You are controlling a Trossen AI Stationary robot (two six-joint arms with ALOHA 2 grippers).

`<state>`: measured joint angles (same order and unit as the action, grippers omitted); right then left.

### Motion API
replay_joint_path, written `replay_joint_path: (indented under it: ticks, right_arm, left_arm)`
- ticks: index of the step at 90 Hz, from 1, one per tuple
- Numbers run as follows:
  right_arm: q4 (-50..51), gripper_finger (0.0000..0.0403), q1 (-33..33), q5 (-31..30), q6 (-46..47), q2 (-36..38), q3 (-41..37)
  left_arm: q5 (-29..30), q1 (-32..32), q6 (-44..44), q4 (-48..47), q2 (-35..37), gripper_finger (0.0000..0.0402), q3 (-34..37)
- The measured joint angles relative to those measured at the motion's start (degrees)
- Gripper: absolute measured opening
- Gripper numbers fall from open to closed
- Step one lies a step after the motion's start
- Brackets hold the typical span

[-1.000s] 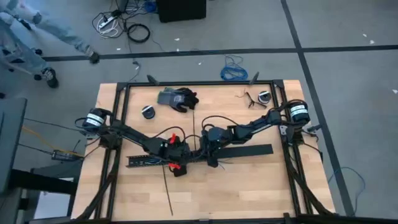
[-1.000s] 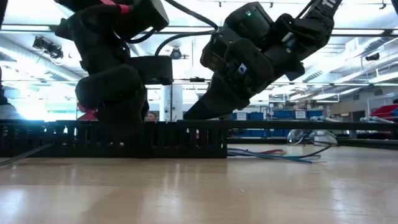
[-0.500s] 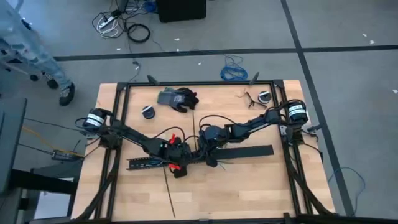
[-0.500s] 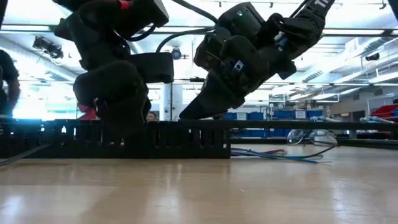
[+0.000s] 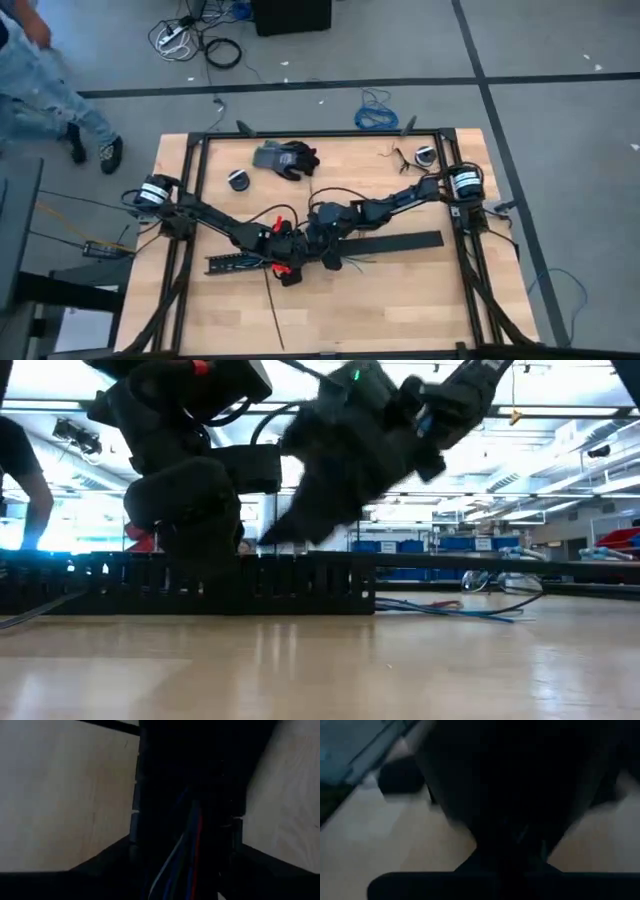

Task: Ziptie cables
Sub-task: Close the black cable duct

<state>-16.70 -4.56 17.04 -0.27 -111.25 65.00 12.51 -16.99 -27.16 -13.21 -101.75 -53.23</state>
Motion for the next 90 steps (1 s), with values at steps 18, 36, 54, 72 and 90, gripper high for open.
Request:
replay_joint_path:
  ticks: [18, 36, 54, 72, 90]
  right_arm:
    - [3.7, 0.0000, -1.4, -4.1, -2.4, 5.1, -1.0]
    - [11.2, 0.0000, -2.2, -9.9, -0.6, 7.9, -4.1]
    - [11.9, 0.0000, -2.2, -10.3, 1.7, 9.0, -7.6]
    - [11.3, 0.0000, -2.2, -10.6, 3.1, 9.0, -9.8]
    - [10.2, 0.0000, -1.7, -10.6, 3.2, 8.3, -10.2]
  left_arm:
    - [0.2, 0.0, -0.1, 1.2, 0.2, 0.0241, -0.2]
    - [0.0, 0.0, -0.2, -0.2, 0.0, 0.0241, 0.0]
    - [-0.1, 0.0, -0.2, -0.2, 0.0, 0.0241, 0.0]
    - [-0.2, 0.0, -0.2, -0.3, 0.0, 0.0241, 0.0]
    - [-0.2, 0.0, 0.0, -0.2, 0.0, 0.0241, 0.0]
